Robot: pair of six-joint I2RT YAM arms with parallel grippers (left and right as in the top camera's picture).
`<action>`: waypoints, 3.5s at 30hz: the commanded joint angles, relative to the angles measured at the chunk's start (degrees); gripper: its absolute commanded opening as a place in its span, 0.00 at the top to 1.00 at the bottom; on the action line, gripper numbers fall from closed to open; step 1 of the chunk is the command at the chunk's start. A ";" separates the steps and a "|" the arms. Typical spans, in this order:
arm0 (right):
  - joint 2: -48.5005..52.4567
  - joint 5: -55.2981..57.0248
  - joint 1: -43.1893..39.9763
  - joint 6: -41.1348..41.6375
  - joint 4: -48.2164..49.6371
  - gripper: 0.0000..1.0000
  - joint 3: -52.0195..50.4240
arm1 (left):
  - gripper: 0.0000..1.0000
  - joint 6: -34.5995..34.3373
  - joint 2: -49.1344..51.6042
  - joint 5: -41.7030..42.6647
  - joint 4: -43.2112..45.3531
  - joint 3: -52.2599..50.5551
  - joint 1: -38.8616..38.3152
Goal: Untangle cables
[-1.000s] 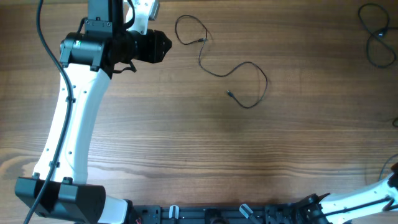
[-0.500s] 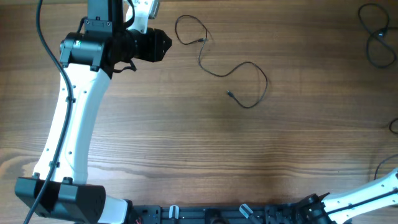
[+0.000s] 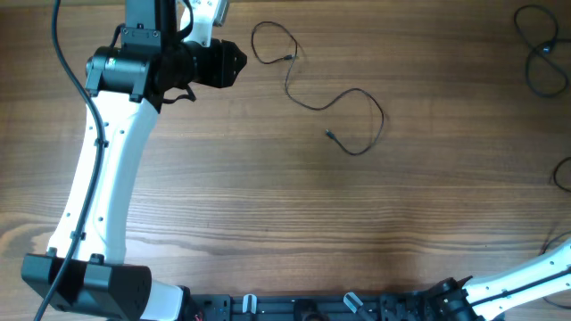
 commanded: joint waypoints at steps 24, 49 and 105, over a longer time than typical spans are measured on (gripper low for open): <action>0.55 0.31 15.28 -8.28 9.44 0.95 -0.15 | 0.51 0.66 -0.26 1.86 0.04 -0.04 -0.22; 0.55 7.21 14.27 -0.09 -0.04 0.95 -0.15 | 0.51 0.66 -0.26 1.88 -0.09 -0.04 -0.22; -19.93 -17.79 29.68 -21.16 1.01 0.41 -0.13 | 0.51 0.87 -0.26 1.99 -0.81 -0.04 -0.22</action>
